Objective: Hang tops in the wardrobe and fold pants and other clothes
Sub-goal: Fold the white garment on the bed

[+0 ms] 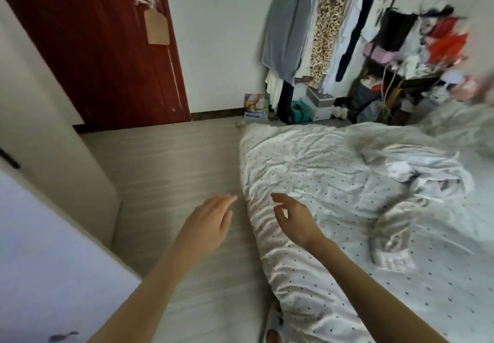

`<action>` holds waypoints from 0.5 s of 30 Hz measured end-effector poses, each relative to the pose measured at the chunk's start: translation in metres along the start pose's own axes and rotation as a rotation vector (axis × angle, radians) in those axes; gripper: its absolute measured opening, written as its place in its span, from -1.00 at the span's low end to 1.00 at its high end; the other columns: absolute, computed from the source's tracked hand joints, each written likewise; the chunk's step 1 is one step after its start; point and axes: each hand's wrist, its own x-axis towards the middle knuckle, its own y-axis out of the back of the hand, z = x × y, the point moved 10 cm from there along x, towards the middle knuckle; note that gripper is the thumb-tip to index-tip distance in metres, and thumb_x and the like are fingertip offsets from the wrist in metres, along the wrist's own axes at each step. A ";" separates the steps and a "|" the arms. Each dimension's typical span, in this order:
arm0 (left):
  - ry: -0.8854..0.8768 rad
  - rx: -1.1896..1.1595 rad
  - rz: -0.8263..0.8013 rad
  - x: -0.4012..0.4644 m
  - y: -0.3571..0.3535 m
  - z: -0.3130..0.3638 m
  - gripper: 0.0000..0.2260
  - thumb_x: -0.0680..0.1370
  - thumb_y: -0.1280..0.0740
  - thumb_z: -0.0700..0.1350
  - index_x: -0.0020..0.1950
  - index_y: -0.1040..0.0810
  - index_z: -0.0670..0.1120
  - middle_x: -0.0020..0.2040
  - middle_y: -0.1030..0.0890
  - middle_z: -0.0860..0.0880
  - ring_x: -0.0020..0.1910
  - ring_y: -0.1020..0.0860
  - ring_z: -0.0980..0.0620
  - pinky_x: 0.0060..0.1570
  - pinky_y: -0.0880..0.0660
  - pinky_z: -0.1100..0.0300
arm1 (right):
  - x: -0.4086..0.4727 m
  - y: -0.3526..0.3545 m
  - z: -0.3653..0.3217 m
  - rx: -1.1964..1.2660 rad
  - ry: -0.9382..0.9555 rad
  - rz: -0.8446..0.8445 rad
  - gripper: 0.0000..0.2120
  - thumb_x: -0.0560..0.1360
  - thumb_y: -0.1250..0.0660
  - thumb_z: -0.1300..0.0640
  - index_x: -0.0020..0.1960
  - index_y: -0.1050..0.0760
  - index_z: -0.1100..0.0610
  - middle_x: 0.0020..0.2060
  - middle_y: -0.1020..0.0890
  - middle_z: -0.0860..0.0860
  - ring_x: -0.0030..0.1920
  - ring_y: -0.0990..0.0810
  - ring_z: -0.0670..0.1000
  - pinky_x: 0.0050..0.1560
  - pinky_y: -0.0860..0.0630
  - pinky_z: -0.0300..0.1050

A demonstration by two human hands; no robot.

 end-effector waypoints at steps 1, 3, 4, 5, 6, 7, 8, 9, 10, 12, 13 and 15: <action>-0.017 0.003 -0.004 0.014 -0.006 0.009 -0.65 0.62 -0.16 -0.13 0.41 -0.38 -0.07 0.36 -0.44 -0.02 0.33 -0.39 0.02 0.28 -0.29 0.16 | 0.003 0.009 0.016 0.011 -0.028 0.005 -0.65 0.59 -0.14 0.21 0.37 -0.39 0.16 0.26 -0.53 0.08 0.22 -0.53 0.05 0.17 -0.37 -0.22; -0.081 0.003 -0.040 0.051 -0.033 0.031 -0.66 0.62 -0.16 -0.12 0.40 -0.39 -0.07 0.35 -0.45 -0.01 0.32 -0.41 0.00 0.27 -0.31 0.15 | 0.014 0.033 0.057 0.033 -0.092 0.047 -0.65 0.59 -0.14 0.21 0.36 -0.39 0.16 0.26 -0.53 0.06 0.21 -0.53 0.04 0.13 -0.36 -0.25; -0.106 0.005 -0.069 0.068 -0.046 0.040 -0.66 0.62 -0.16 -0.12 0.40 -0.39 -0.06 0.34 -0.46 -0.01 0.31 -0.41 0.00 0.26 -0.31 0.16 | 0.021 0.044 0.075 0.039 -0.110 0.074 -0.66 0.59 -0.14 0.21 0.36 -0.39 0.16 0.25 -0.54 0.06 0.21 -0.54 0.04 0.11 -0.36 -0.26; -0.121 0.012 -0.101 0.092 -0.063 0.051 -0.66 0.62 -0.15 -0.12 0.40 -0.38 -0.06 0.35 -0.45 0.00 0.30 -0.42 0.00 0.25 -0.31 0.18 | 0.031 0.057 0.102 0.045 -0.147 0.094 -0.66 0.59 -0.14 0.21 0.36 -0.39 0.16 0.25 -0.54 0.05 0.21 -0.54 0.04 0.11 -0.37 -0.26; -0.133 0.005 -0.125 0.112 -0.075 0.061 -0.66 0.62 -0.15 -0.12 0.40 -0.38 -0.05 0.35 -0.45 0.00 0.30 -0.41 0.01 0.24 -0.31 0.21 | 0.041 0.066 0.124 0.050 -0.173 0.105 -0.65 0.59 -0.15 0.20 0.36 -0.39 0.16 0.25 -0.54 0.05 0.22 -0.53 0.04 0.12 -0.37 -0.25; -0.144 0.010 -0.142 0.132 -0.086 0.070 -0.66 0.62 -0.14 -0.12 0.40 -0.37 -0.04 0.36 -0.44 0.00 0.31 -0.41 0.02 0.24 -0.31 0.22 | 0.049 0.075 0.145 0.047 -0.206 0.101 -0.65 0.59 -0.15 0.20 0.37 -0.39 0.15 0.25 -0.54 0.06 0.22 -0.53 0.05 0.14 -0.38 -0.22; -0.158 0.015 -0.165 0.145 -0.095 0.078 -0.65 0.62 -0.13 -0.12 0.42 -0.35 -0.03 0.38 -0.42 0.01 0.33 -0.39 0.03 0.25 -0.30 0.22 | 0.056 0.081 0.160 0.047 -0.225 0.101 -0.65 0.59 -0.15 0.20 0.37 -0.39 0.15 0.25 -0.54 0.06 0.23 -0.52 0.06 0.16 -0.38 -0.20; -0.173 0.024 -0.214 0.172 -0.115 0.091 -0.65 0.63 -0.12 -0.11 0.43 -0.33 -0.02 0.40 -0.39 0.01 0.36 -0.35 0.04 0.28 -0.28 0.22 | 0.065 0.095 0.187 0.057 -0.275 0.104 -0.65 0.59 -0.15 0.20 0.37 -0.39 0.15 0.25 -0.54 0.06 0.24 -0.52 0.06 0.17 -0.38 -0.19; -0.183 0.019 -0.262 0.190 -0.129 0.102 -0.64 0.63 -0.10 -0.11 0.44 -0.31 -0.02 0.43 -0.35 0.03 0.39 -0.32 0.06 0.31 -0.26 0.22 | 0.072 0.106 0.205 0.055 -0.295 0.116 -0.65 0.59 -0.15 0.19 0.37 -0.39 0.14 0.25 -0.54 0.06 0.24 -0.51 0.07 0.18 -0.38 -0.18; -0.207 0.024 -0.319 0.228 -0.153 0.126 -0.63 0.64 -0.09 -0.11 0.45 -0.29 -0.01 0.44 -0.32 0.04 0.41 -0.28 0.08 0.33 -0.22 0.23 | 0.084 0.130 0.241 0.039 -0.342 0.139 -0.64 0.59 -0.15 0.18 0.38 -0.38 0.13 0.25 -0.54 0.06 0.24 -0.51 0.07 0.20 -0.37 -0.17; -0.225 0.022 -0.334 0.247 -0.165 0.139 -0.63 0.64 -0.08 -0.11 0.46 -0.28 -0.01 0.44 -0.32 0.04 0.41 -0.27 0.09 0.33 -0.20 0.24 | 0.089 0.145 0.258 0.027 -0.370 0.150 -0.64 0.59 -0.16 0.17 0.38 -0.38 0.12 0.25 -0.54 0.06 0.24 -0.51 0.07 0.20 -0.37 -0.15; -0.270 0.021 -0.378 0.275 -0.192 0.164 -0.62 0.64 -0.07 -0.10 0.47 -0.26 -0.02 0.45 -0.30 0.04 0.43 -0.24 0.10 0.34 -0.19 0.24 | 0.097 0.172 0.291 0.018 -0.410 0.187 -0.64 0.58 -0.16 0.18 0.38 -0.38 0.13 0.25 -0.54 0.07 0.23 -0.52 0.09 0.23 -0.40 -0.11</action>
